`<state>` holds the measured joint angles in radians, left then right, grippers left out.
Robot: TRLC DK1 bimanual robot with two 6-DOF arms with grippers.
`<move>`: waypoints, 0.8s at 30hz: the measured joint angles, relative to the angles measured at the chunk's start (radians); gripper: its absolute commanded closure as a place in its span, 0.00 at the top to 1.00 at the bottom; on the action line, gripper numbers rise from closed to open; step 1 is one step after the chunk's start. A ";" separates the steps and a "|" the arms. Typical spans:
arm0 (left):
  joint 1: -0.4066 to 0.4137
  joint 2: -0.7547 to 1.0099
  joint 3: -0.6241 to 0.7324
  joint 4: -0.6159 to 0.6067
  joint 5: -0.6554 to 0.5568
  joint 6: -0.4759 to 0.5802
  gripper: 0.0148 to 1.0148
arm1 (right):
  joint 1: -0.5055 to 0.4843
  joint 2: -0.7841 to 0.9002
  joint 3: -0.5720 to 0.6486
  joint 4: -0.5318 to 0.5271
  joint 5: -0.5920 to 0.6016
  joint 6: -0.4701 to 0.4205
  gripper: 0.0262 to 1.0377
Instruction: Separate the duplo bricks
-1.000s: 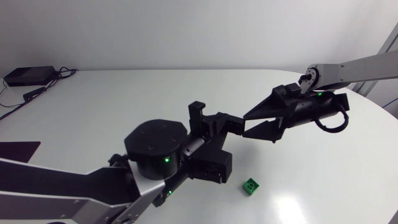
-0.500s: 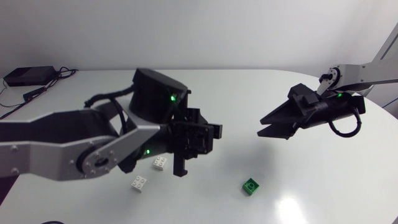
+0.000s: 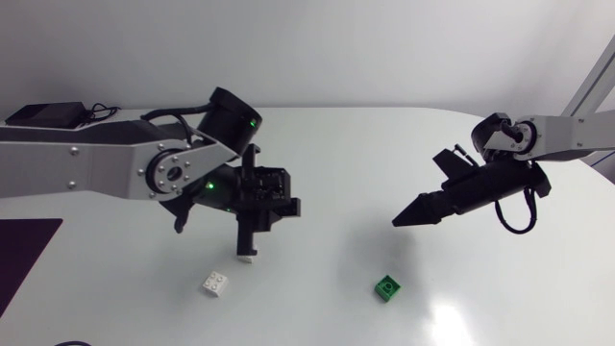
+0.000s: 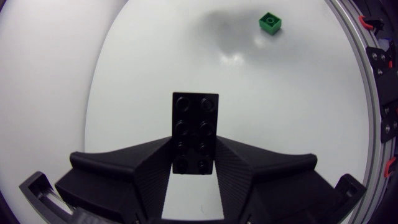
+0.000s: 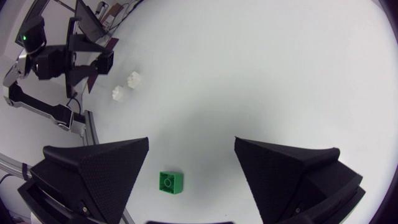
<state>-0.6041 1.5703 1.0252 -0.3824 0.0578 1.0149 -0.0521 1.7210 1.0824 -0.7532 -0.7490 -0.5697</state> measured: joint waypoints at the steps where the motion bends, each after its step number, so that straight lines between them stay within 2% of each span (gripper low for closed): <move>1: 0.037 0.007 0.003 -0.010 0.008 0.009 0.31 | 0.005 -0.008 -0.010 0.014 0.011 0.008 0.96; 6: 0.218 0.056 0.015 -0.079 0.049 0.046 0.31 | 0.023 -0.068 -0.055 0.069 0.071 0.031 0.96; 11: 0.325 0.082 0.012 -0.143 0.072 0.074 0.30 | 0.037 -0.114 -0.087 0.130 0.124 0.035 0.96; 15: 0.356 0.100 -0.001 -0.193 0.097 0.084 0.30 | 0.077 -0.168 -0.143 0.230 0.207 0.054 0.96; 20: 0.358 0.158 -0.002 -0.233 0.115 0.084 0.30 | 0.158 -0.228 -0.244 0.383 0.344 0.058 0.96; 24: 0.323 0.217 0.026 -0.241 0.123 0.065 0.30 | 0.202 -0.269 -0.308 0.416 0.400 0.058 0.96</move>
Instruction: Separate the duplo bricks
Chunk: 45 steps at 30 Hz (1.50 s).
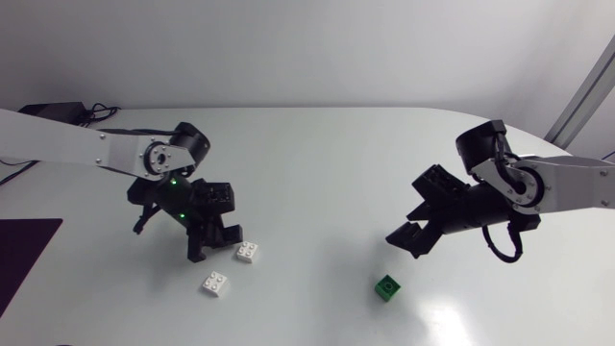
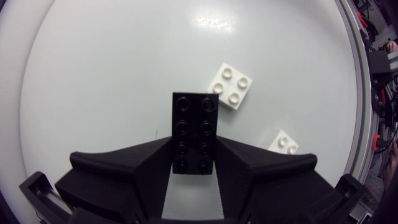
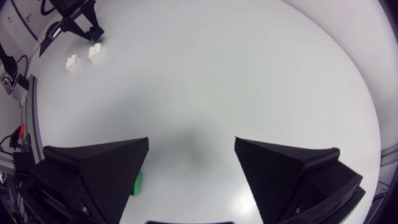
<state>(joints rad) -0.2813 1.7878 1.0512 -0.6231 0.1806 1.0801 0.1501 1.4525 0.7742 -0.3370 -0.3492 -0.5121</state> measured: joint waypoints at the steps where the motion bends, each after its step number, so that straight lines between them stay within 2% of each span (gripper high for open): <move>1: -0.020 0.015 0.021 -0.003 0.000 -0.009 0.30 | 0.002 -0.016 -0.010 0.000 0.005 0.000 0.96; 5: -0.114 0.053 0.130 -0.014 0.000 -0.055 0.30 | 0.003 -0.096 -0.042 0.005 0.010 -0.004 0.96; 12: -0.271 0.099 0.313 -0.116 0.000 -0.106 0.30 | 0.010 -0.193 -0.131 0.008 0.026 -0.032 0.96; 21: -0.447 0.167 0.333 -0.167 0.008 -0.185 0.30 | 0.046 -0.209 -0.190 0.030 0.050 -0.058 0.96; 25: -0.471 0.208 0.333 -0.167 0.016 -0.211 0.30 | 0.092 -0.209 -0.191 0.036 0.096 -0.057 0.96; 35: -0.472 0.275 0.333 -0.167 0.031 -0.263 0.30 | 0.211 -0.233 -0.262 0.043 0.214 -0.037 0.95; 36: -0.472 0.277 0.335 -0.167 0.032 -0.267 0.32 | 0.219 -0.238 -0.265 0.041 0.219 -0.031 0.95; 41: -0.471 0.281 0.343 -0.167 0.033 -0.289 0.63 | 0.258 -0.261 -0.269 0.037 0.235 -0.002 0.95; 45: -0.468 0.281 0.347 -0.181 0.034 -0.293 0.78 | 0.288 -0.261 -0.282 0.037 0.250 0.023 0.95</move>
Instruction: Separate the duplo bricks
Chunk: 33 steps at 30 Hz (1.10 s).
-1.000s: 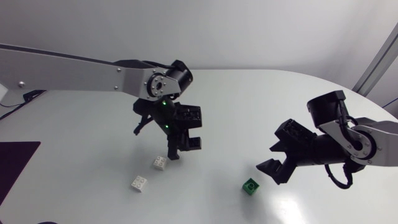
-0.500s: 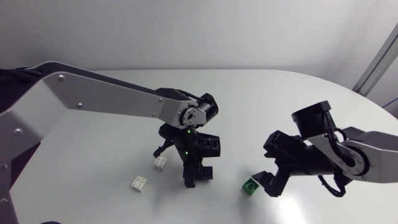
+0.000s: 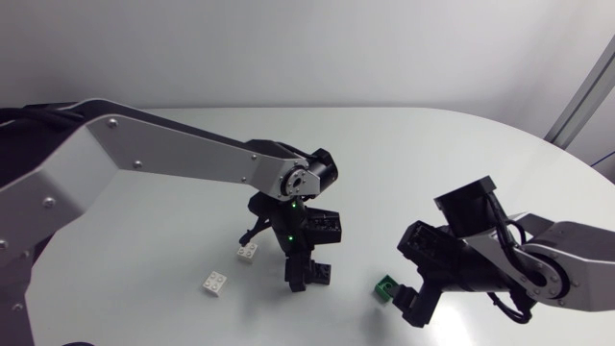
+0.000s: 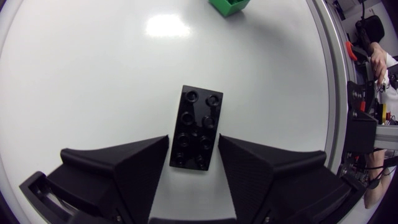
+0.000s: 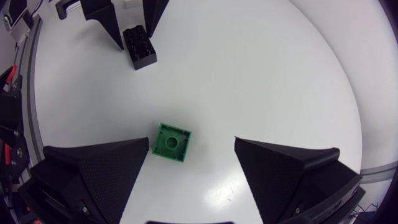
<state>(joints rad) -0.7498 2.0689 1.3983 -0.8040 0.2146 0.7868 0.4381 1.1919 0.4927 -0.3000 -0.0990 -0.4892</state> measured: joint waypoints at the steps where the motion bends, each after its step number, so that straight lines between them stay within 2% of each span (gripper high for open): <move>1: 0.000 0.000 0.001 -0.002 0.000 -0.001 0.82 | 0.004 0.000 -0.006 0.000 0.003 0.005 0.95; 7: 0.004 -0.001 0.011 -0.006 0.009 -0.015 0.95 | 0.035 0.000 -0.039 0.011 0.027 0.039 0.93; 13: 0.004 -0.037 0.016 -0.007 0.018 -0.035 0.96 | 0.060 0.009 -0.056 0.039 0.049 0.064 0.92; 17: 0.002 -0.105 0.011 0.034 0.018 -0.056 0.96 | 0.066 0.032 -0.056 0.063 0.060 0.076 0.86; 21: -0.008 -0.190 -0.019 0.096 0.019 -0.083 0.96 | 0.082 0.048 -0.056 0.076 0.075 0.086 0.65; 25: -0.032 -0.247 -0.065 0.151 0.018 -0.105 0.96 | 0.087 0.051 -0.056 0.091 0.081 0.086 0.34; 30: -0.059 -0.293 -0.142 0.222 0.010 -0.118 0.96 | 0.087 0.051 -0.056 0.098 0.081 0.086 0.27; 33: -0.070 -0.317 -0.177 0.244 -0.009 -0.127 0.96 | 0.087 0.052 -0.056 0.100 0.080 0.087 0.27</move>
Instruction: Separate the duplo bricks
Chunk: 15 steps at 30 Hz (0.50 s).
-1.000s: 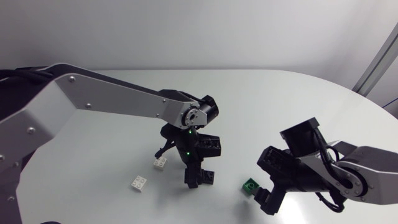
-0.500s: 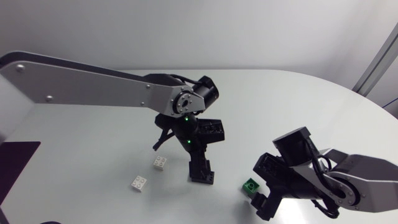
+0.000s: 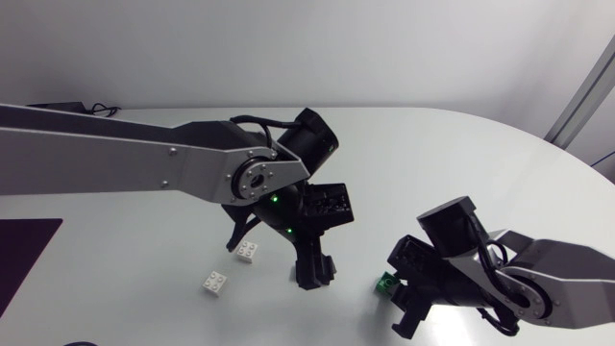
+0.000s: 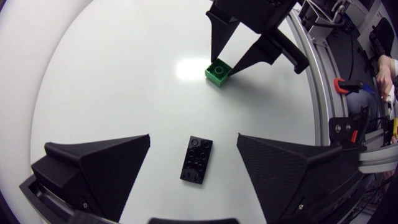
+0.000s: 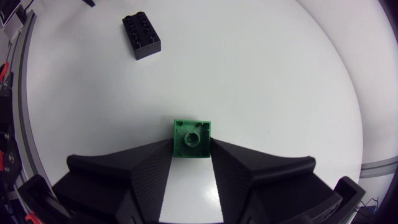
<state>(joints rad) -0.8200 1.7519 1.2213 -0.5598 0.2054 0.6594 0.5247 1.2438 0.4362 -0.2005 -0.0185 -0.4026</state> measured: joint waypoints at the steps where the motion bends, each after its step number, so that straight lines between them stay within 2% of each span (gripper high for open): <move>1: -0.002 -0.006 -0.007 0.006 -0.001 0.000 0.96 | 0.000 0.000 0.001 0.004 0.000 0.002 0.27; 9: -0.019 -0.081 -0.055 0.063 -0.015 -0.007 0.96 | -0.041 -0.009 0.018 -0.050 -0.080 0.011 0.27; 15: -0.015 -0.097 -0.077 0.074 -0.022 -0.007 0.96 | -0.080 -0.016 0.047 -0.051 -0.083 0.014 0.32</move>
<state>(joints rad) -0.8352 1.6550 1.1439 -0.4858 0.1833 0.6521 0.4442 1.2278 0.4835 -0.2512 -0.1013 -0.3882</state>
